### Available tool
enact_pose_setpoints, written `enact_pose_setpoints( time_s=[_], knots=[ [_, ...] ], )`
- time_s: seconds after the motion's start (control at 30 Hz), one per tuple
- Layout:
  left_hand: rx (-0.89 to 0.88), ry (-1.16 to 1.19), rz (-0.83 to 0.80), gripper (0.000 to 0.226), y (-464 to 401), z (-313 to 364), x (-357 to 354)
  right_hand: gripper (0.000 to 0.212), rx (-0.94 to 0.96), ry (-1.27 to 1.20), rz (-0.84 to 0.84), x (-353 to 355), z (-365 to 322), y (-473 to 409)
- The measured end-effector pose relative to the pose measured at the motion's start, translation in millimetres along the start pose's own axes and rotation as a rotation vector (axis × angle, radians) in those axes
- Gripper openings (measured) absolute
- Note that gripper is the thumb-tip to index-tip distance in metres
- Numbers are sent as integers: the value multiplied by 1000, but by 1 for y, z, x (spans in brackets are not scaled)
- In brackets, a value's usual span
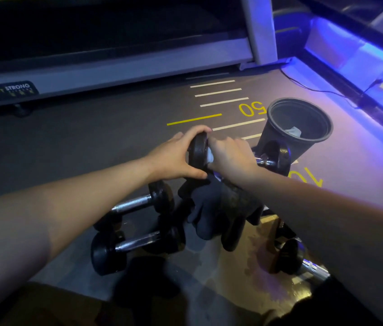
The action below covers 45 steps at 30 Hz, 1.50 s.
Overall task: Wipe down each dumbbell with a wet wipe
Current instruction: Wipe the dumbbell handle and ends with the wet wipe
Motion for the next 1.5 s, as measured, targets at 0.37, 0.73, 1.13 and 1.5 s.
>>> enact_pose_setpoints(
  time_s=[0.37,0.73,1.13,1.5],
  knots=[
    [45,-62,-21,101,9,2,-5,26,-37,-376,-502,-8,3,-13],
    [63,-81,-3,101,8,4,-3,25,-23,20,63,-1,-9,11],
    [85,-96,-17,103,12,4,-8,10,-98,-420,-616,7,5,1],
    [78,-72,-50,103,5,0,-7,21,34,102,58,-6,-9,10]
  ],
)
Point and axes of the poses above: each hand's wrist, its own y-axis away from the middle knuckle, its own x-axis out of the back of the hand, z = x × y, the point moved 7 cm from there along -y, towards the middle knuckle, and after that the axes turned 2 degrees about -x, right-handed, at the moved point
